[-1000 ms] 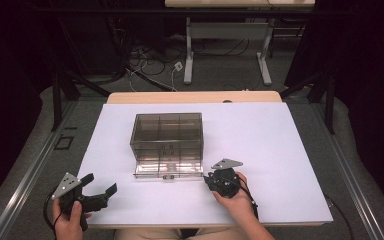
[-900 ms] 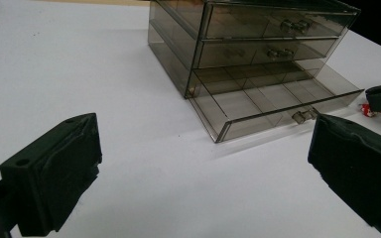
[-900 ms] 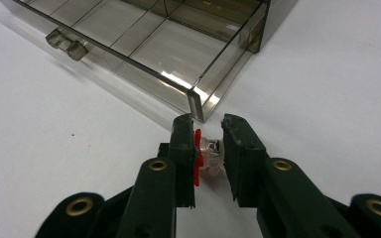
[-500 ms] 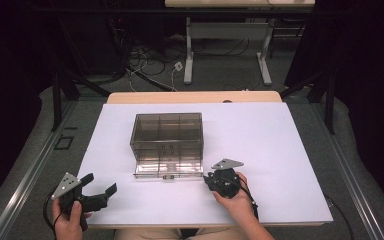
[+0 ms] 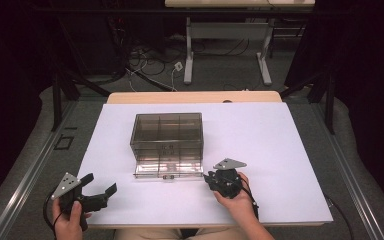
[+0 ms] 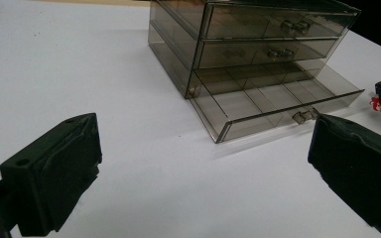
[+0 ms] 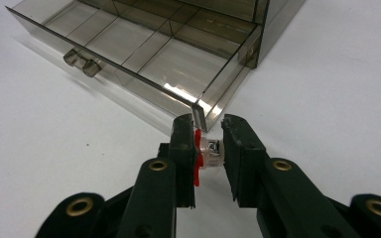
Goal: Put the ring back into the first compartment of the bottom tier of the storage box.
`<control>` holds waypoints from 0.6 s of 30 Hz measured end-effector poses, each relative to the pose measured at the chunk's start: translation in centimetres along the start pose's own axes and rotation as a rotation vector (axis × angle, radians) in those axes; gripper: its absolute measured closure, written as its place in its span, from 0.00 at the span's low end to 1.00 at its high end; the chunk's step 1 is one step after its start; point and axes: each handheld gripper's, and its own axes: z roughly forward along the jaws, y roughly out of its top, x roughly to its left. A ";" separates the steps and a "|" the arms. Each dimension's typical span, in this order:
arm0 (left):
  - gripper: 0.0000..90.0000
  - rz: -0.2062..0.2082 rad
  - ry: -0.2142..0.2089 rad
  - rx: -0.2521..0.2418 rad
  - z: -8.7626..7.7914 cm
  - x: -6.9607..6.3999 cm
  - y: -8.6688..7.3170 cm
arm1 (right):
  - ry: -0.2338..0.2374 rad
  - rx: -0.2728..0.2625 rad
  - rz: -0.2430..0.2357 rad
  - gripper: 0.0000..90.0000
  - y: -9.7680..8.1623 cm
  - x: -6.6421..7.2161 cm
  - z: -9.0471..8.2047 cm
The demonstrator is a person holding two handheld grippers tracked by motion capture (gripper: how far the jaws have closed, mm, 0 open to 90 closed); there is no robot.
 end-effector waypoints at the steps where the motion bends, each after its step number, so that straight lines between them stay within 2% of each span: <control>1: 0.01 0.000 0.000 0.000 0.0 0.0 0.0 | 0.004 0.006 -0.001 0.84 0.0 0.0 -0.1; 18: 0.01 -0.003 -0.001 0.001 0.0 0.0 0.0 | 0.022 -0.034 -0.008 0.84 0.7 0.8 -1.3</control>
